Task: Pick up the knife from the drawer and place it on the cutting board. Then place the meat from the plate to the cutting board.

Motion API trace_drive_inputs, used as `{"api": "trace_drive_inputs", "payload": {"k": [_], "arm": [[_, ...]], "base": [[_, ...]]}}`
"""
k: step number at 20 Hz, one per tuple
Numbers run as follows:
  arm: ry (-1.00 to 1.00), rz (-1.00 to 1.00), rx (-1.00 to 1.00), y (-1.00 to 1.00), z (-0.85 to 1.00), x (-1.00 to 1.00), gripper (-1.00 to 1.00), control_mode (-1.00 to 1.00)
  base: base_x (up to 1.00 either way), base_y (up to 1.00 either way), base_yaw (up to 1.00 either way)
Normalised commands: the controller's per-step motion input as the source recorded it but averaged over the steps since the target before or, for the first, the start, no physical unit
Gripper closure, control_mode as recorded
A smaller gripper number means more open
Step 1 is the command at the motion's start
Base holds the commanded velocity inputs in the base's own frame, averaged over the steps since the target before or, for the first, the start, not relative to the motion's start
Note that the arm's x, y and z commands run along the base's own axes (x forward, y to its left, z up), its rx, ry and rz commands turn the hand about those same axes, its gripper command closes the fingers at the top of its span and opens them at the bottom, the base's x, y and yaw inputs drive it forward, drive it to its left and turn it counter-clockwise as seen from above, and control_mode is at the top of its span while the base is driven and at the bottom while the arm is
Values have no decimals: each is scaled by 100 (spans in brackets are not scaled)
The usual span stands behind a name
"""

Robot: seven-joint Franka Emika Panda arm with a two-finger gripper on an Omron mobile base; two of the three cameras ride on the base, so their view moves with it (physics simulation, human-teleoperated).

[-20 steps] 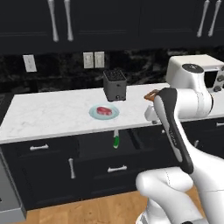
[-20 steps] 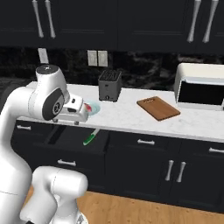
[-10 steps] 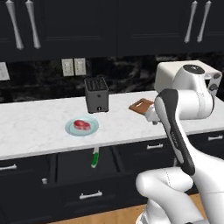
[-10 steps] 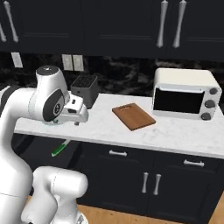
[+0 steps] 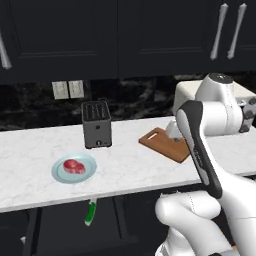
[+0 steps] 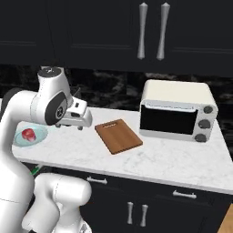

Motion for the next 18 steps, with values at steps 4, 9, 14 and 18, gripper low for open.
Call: {"api": "trace_drive_inputs", "payload": {"k": [4, 9, 14, 18], "arm": [[0, 0, 0, 0, 0, 0, -100, 100], [0, 0, 0, 0, 0, 0, -100, 100], [0, 0, 0, 0, 0, 0, -100, 100], [0, 0, 0, 0, 0, 0, -100, 100]], "base": [[53, -20, 16], [30, 0, 28], [6, 0, 40], [10, 0, 43]]}}
